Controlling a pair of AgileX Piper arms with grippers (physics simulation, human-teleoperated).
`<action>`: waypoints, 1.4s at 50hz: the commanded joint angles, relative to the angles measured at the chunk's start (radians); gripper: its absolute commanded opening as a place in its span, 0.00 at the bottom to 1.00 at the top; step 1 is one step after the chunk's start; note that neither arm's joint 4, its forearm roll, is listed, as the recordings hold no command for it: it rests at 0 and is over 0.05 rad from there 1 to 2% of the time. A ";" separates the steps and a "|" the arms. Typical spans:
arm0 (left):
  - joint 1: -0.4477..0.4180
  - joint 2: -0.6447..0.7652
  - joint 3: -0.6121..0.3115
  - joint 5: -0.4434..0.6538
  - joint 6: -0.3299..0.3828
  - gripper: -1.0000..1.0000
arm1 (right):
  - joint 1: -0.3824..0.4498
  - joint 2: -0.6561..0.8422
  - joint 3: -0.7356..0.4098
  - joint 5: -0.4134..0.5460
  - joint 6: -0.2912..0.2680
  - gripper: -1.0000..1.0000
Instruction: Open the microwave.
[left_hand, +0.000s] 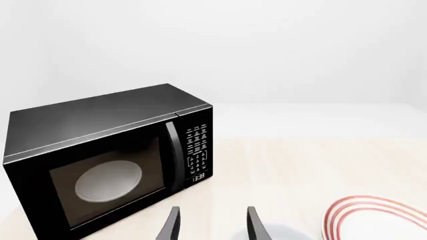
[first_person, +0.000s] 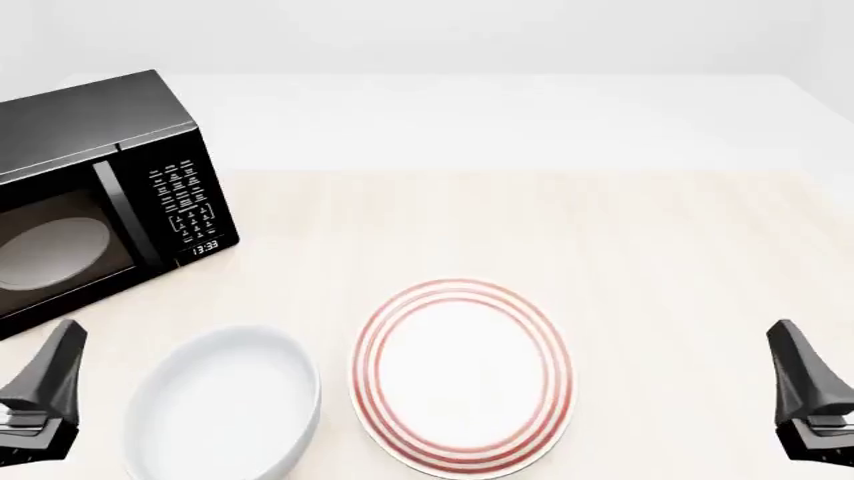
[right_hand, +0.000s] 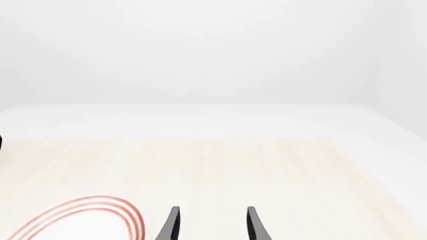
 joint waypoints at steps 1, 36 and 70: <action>0.001 0.011 -0.003 -0.007 -0.001 1.00 | 0.000 0.006 -0.003 -0.002 0.002 1.00; 0.032 0.272 -0.178 -0.025 -0.039 1.00 | -0.001 0.007 -0.003 -0.002 0.001 1.00; 0.083 0.658 -0.218 -0.274 -0.075 1.00 | -0.001 0.049 -0.020 -0.027 0.002 1.00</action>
